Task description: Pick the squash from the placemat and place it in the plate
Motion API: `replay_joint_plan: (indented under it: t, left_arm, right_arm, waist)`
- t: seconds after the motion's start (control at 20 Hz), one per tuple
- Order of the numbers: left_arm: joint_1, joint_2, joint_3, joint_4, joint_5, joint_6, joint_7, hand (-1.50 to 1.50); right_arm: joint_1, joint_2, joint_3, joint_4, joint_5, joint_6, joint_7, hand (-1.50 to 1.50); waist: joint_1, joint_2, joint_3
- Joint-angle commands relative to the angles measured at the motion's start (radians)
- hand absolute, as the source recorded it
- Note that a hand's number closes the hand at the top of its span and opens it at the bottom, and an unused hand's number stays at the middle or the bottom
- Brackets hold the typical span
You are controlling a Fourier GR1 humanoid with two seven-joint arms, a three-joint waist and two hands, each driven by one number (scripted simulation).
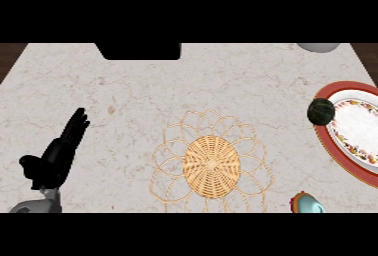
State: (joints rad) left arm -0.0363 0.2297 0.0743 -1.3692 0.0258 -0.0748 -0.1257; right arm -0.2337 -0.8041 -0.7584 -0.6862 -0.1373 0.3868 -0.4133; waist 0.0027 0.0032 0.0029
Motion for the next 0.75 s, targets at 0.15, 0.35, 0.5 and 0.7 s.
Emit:
replay_joint_plan:
  t: [0.15, 0.35, 0.5, 0.7]
  left_arm:
    - [-0.039, -0.015, -0.011, 0.021, -0.022, 0.014, 0.026, 0.0]
    - [-0.023, -0.04, -0.028, 0.002, -0.025, 0.017, 0.008, 0.0]
    - [-0.065, -0.029, 0.009, 0.093, -0.025, 0.024, -0.038, 0.0]
    - [-0.02, -0.015, 0.003, 0.009, -0.007, -0.001, 0.005, 0.0]
  right_arm:
    - [0.075, -0.161, -0.009, 0.262, 0.044, 0.206, -0.279, -1.5]
    - [0.068, -0.15, 0.027, 0.33, 0.097, 0.168, -0.39, -1.5]
    - [0.108, -0.162, 0.047, 0.338, 0.119, 0.18, -0.442, -1.5]
    - [0.079, -0.15, 0.043, 0.379, 0.117, 0.121, -0.472, -1.5]
  waist:
    - [0.005, 0.003, 0.002]
    - [0.015, 0.005, 0.004]
    - [0.002, 0.007, 0.004]
    - [0.018, 0.003, 0.006]
